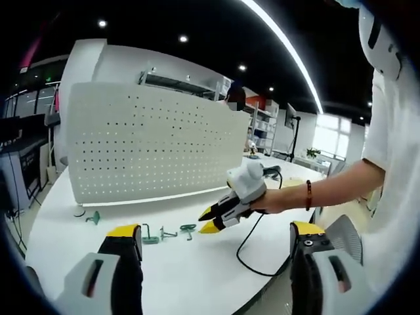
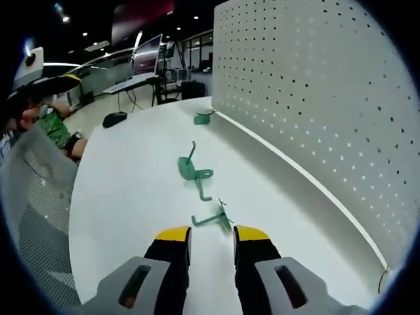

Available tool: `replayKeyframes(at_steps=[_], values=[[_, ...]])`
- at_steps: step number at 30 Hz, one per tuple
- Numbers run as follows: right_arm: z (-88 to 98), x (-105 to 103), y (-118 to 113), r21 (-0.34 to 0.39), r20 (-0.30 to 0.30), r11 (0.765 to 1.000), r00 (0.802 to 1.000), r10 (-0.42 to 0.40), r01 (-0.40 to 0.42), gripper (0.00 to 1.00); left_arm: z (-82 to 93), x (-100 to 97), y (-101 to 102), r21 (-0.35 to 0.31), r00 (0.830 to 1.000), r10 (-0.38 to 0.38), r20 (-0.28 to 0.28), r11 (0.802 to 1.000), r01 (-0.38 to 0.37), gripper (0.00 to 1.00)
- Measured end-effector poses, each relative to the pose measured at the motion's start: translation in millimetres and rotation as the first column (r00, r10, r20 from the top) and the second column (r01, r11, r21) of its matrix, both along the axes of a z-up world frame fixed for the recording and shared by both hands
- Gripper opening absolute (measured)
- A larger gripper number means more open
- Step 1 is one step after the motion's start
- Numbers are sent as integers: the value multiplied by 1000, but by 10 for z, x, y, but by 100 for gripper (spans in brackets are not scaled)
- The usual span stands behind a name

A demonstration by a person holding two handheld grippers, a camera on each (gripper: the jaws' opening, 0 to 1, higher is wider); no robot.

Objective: Insert the hook assembly into the mounting plate slot until the hook locks in place.

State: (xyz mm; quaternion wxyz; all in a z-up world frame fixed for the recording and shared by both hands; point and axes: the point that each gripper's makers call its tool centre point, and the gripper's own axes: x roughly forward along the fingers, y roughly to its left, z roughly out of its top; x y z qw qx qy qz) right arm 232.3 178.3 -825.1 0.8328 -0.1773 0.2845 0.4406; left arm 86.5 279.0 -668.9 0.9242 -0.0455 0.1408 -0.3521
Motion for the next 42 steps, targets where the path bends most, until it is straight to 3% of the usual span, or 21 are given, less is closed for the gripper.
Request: replayKeyframes(at_steps=[4,15,32,34,36,42], values=[[-73,58,-12,-36,-10,999,1000,14,-15,23,0,22,3,1,1000,3,-2,1000,-3,95],[-162,170,-7,-49,-20,999,1000,15,-16,15,-43,11,10,5,1000,1,-20,1000,0,94],[-276,205,75,-138,5,986,995,99,-97,9,-79,-23,31,26,999,10,-31,1000,-9,94],[-313,157,55,-154,-31,983,994,101,-105,8,-88,-28,30,30,999,8,-34,1000,-7,94],[-267,187,87,-133,2,986,995,101,-100,7,-87,-28,34,32,999,9,-31,999,-8,94],[-293,161,47,-168,-5,981,995,103,-102,3,-111,-29,42,32,999,10,-39,999,-9,94]])
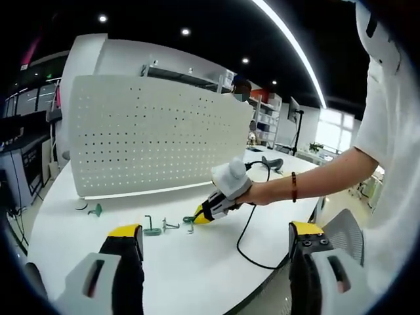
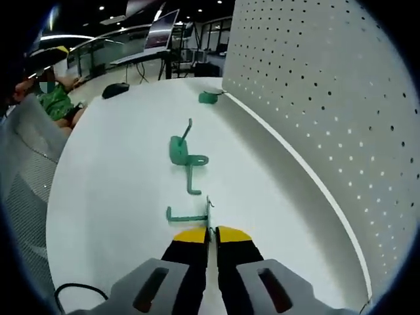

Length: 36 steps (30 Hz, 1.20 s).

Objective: Insert the hook assembly into the mounting plate slot until the hook locks in place.

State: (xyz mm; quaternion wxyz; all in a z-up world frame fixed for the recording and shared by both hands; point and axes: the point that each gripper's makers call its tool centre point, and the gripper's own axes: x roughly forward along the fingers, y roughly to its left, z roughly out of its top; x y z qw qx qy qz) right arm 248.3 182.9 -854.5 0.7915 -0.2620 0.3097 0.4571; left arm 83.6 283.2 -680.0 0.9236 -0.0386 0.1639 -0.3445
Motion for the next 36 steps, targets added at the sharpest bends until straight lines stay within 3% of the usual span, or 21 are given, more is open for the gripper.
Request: replayKeyframes(at_steps=[18,36], values=[[243,-142,-10,34,8,993,994,-110,110,2,50,22,19,-40,1000,-12,23,999,13,93],[748,-393,16,102,98,983,981,-166,156,2,228,14,46,-83,996,-49,69,995,54,89]])
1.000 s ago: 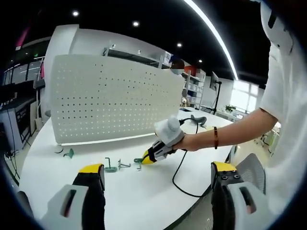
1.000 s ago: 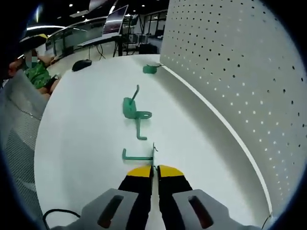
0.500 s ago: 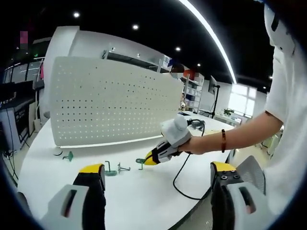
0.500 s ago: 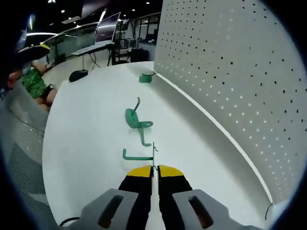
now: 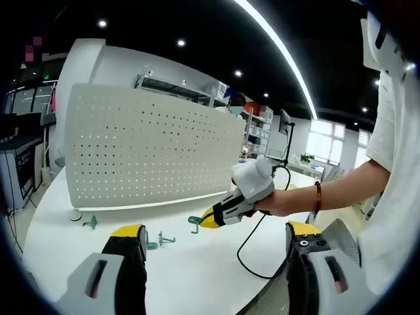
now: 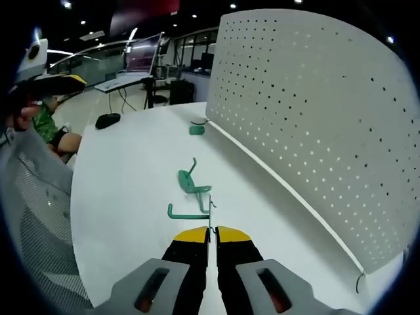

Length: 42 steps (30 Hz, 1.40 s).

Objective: Insert the hook assembly into the mounting plate slot until the hook locks in place.

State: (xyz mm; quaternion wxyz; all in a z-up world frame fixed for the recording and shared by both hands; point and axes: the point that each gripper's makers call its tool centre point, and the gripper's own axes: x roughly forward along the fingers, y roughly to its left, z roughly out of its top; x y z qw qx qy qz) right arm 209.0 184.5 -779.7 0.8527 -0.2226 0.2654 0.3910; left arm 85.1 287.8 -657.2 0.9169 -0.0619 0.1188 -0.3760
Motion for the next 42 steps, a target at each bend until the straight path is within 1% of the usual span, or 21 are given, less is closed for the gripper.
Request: replayKeyframes(at_steps=[3,4,7,9,13,16,18,20,21,23,28,32,34,38,40,42], values=[[141,-52,43,27,27,1000,1000,-8,7,2,20,-34,14,-11,1000,-6,4,1000,6,89],[159,-58,48,30,28,1000,1000,-10,9,2,23,-40,18,-14,1000,-9,3,1000,9,89],[312,-121,101,54,57,998,998,-22,19,2,39,-53,37,-28,1000,-16,2,999,16,88],[373,-167,140,68,66,998,998,-21,16,2,62,-50,50,-42,1000,-17,6,999,18,87],[453,-260,226,82,86,997,996,-9,2,2,80,-38,60,-47,1000,-25,12,999,25,87],[509,-314,269,88,94,996,996,-10,2,2,86,-21,57,-51,999,-36,5,998,36,85],[557,-345,295,108,103,994,994,-20,8,2,109,-19,47,-59,999,-46,9,997,46,85],[589,-377,324,127,111,992,994,-24,10,2,151,-10,38,-81,998,-54,16,995,56,84],[600,-392,334,131,110,991,994,-25,10,2,189,2,38,-107,998,-53,24,993,56,84],[626,-428,365,140,112,990,994,-19,3,2,216,24,48,-131,999,-47,23,990,50,84],[702,-491,440,162,125,987,992,-12,-8,2,230,44,47,-147,998,-54,25,987,57,83],[809,-520,532,211,150,977,989,-15,-17,2,196,77,60,-166,998,-60,4,984,60,81],[848,-529,585,261,147,965,989,-25,-14,2,185,90,57,-174,998,-63,-2,983,61,82],[933,-571,628,273,165,962,986,-23,-23,2,206,109,40,-197,997,-81,-7,977,78,80],[1003,-568,639,297,171,955,985,-36,-17,2,200,127,37,-202,996,-84,-13,976,79,79],[1077,-565,655,320,184,947,982,-45,-16,2,200,145,31,-223,996,-92,-19,971,86,78]])
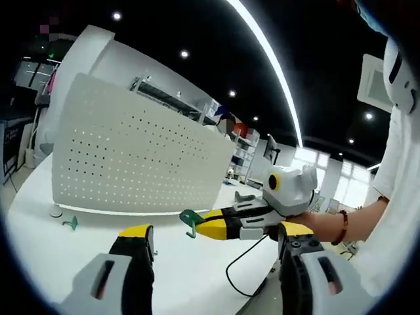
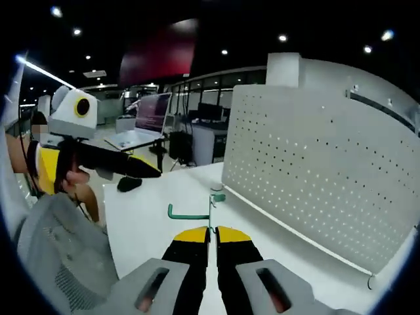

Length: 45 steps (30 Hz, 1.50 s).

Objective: Insert the hook assembly into the mounting plate slot until the hook locks in place.

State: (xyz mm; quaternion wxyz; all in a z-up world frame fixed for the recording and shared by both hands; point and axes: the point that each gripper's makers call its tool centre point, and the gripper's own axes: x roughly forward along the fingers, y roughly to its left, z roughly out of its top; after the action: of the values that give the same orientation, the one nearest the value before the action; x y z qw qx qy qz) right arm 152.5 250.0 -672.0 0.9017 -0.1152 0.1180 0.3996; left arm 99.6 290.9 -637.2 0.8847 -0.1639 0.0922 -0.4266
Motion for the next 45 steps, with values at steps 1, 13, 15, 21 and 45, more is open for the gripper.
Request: replayKeyframes(at_steps=[1,13,15,21,45], values=[[20,3,4,3,5,1000,1000,-4,4,2,-4,15,2,-14,1000,-1,-10,1000,1,77],[139,-38,168,97,21,995,1000,0,-2,3,8,172,115,-171,991,5,-135,985,-28,69],[157,-47,193,104,28,995,1000,0,-2,3,6,185,133,-189,989,7,-146,981,-35,66],[262,-86,281,136,52,991,999,3,-10,3,-13,211,161,-227,984,20,-175,972,-60,56],[448,-246,390,185,81,982,996,28,-42,3,95,156,117,-414,963,-9,-270,904,-107,9]])
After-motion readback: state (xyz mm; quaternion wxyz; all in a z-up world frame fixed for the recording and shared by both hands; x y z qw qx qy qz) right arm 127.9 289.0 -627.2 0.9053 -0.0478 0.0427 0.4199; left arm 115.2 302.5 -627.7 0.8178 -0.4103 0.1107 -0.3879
